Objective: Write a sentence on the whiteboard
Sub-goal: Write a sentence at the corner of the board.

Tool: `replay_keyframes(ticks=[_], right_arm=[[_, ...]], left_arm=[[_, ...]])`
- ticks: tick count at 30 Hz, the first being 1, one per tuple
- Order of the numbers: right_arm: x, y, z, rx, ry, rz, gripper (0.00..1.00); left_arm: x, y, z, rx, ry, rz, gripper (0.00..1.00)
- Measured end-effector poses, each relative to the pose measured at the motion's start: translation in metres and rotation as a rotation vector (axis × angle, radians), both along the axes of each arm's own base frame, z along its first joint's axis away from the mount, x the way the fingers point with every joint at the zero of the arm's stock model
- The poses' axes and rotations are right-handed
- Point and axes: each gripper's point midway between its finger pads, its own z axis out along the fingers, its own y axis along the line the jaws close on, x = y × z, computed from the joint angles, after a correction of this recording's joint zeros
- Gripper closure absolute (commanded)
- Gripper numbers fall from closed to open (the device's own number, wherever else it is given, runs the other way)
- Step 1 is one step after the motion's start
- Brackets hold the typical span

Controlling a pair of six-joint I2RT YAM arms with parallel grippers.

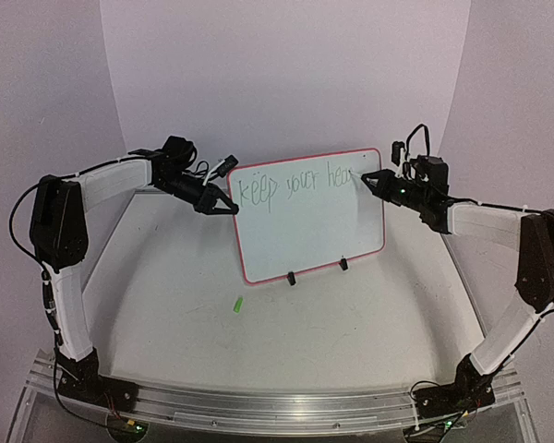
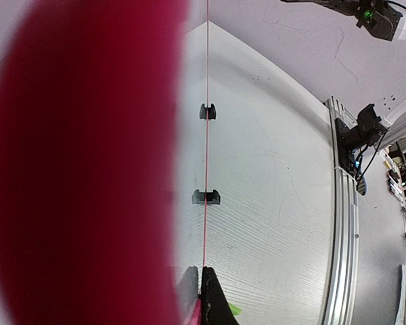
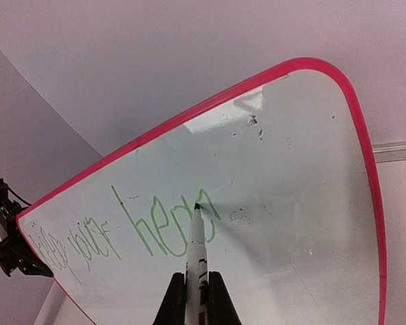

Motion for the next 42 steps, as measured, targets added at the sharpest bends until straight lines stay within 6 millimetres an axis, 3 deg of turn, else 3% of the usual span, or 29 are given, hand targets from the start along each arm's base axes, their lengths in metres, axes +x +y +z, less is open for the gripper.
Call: replay_keyframes(ticks=[10,18,23,33,42], right_arm=[[-0.005,-0.005,-0.024,-0.027,0.052,-0.017,1.00],[-0.003,-0.009,-0.025,-0.034,0.055,-0.043,1.00],[0.000,-0.010,-0.019,-0.036,0.051,-0.056,1.00],[0.013,-0.009,0.020,-0.022,-0.033,-0.071,1.00],[0.017,-0.008,0.015,-0.027,-0.024,-0.069,1.00]], left_arm=[[0.000,0.000,0.000,-0.001,0.006,0.003,1.00],[0.000,0.000,0.000,-0.002,0.006,0.003,1.00],[0.000,0.000,0.000,-0.002,0.006,0.003,1.00],[0.000,0.000,0.000,-0.001,0.003,0.002,1.00],[0.000,0.000,0.000,-0.001,0.006,0.003,1.00]])
